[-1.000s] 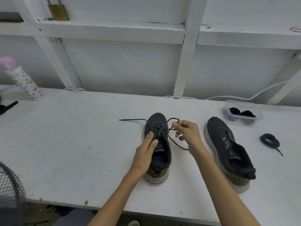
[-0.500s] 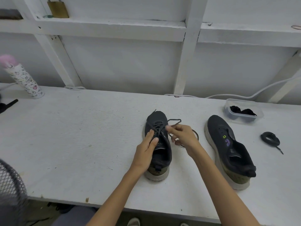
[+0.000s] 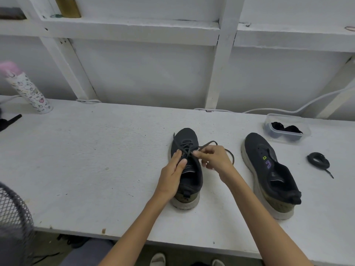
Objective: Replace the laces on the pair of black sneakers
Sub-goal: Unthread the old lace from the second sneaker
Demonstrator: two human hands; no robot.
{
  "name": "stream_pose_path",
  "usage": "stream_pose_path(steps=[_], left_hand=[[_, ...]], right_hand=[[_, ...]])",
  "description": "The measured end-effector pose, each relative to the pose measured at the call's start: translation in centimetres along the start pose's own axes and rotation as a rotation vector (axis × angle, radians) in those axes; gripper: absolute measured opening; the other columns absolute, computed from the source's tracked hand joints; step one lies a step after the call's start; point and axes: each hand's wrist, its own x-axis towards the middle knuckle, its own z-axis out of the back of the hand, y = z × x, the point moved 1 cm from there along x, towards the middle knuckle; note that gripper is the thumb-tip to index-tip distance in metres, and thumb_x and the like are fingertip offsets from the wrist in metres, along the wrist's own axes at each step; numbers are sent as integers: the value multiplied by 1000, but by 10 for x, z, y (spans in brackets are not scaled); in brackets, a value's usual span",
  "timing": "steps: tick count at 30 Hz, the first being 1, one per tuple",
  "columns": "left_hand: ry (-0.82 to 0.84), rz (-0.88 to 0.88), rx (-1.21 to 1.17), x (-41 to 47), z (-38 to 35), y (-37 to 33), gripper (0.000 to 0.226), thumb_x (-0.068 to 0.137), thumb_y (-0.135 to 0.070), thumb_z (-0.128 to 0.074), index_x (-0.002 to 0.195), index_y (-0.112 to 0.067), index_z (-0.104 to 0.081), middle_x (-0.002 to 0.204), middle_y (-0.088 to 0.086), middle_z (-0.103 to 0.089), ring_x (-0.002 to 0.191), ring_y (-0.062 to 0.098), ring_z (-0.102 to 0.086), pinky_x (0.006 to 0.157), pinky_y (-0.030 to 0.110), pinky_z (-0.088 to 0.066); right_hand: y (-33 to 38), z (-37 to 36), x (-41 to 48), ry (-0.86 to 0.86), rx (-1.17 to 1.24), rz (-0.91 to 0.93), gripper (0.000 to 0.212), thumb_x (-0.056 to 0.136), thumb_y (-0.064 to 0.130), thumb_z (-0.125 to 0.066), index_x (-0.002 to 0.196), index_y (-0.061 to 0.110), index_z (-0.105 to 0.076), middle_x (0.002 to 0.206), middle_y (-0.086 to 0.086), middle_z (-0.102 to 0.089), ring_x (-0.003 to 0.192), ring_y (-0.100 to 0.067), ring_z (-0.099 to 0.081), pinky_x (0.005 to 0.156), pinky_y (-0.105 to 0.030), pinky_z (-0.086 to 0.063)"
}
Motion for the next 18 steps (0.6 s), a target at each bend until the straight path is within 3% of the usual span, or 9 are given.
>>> stream_pose_path(steps=[4, 6, 10, 15, 18], left_hand=[[1, -1, 10, -1, 0, 1, 51, 102, -33, -44, 150, -19, -33, 153, -9, -35, 143, 5, -27, 116, 19, -22], [-5, -1, 3, -1, 0, 1, 51, 102, -32, -45, 150, -19, -34, 153, -8, -36, 143, 6, -28, 117, 21, -23], [-9, 2, 5, -1, 0, 1, 51, 102, -32, -45, 150, -19, -34, 154, -7, -35, 143, 6, -28, 118, 24, -23], [5, 4, 16, -1, 0, 1, 51, 102, -32, -45, 150, -18, -33, 155, -8, -33, 143, 4, -27, 111, 12, -21], [-8, 6, 9, -1, 0, 1, 51, 102, -32, -46, 150, -18, -35, 154, -7, -35, 142, 4, -29, 110, 12, -22]], right_hand=[[2, 8, 10, -267, 227, 49, 21, 91, 16, -68, 78, 2, -61, 71, -5, -60, 47, -12, -44, 42, -19, -32], [1, 6, 9, -173, 232, 3, 24, 92, 23, -67, 83, 1, -62, 71, -1, -61, 48, -12, -46, 45, -21, -32], [-2, 0, 1, 96, -29, -34, 25, 86, 24, -75, 76, 4, -64, 61, 0, -59, 49, -10, -50, 46, -20, -33], [6, 10, 11, -263, 197, 62, 29, 91, 14, -67, 67, 8, -53, 70, -9, -56, 48, -14, -46, 44, -22, -31], [8, 7, 6, -171, 166, 25, 25, 91, 21, -69, 73, 6, -59, 67, -3, -57, 48, -12, -46, 45, -22, -32]])
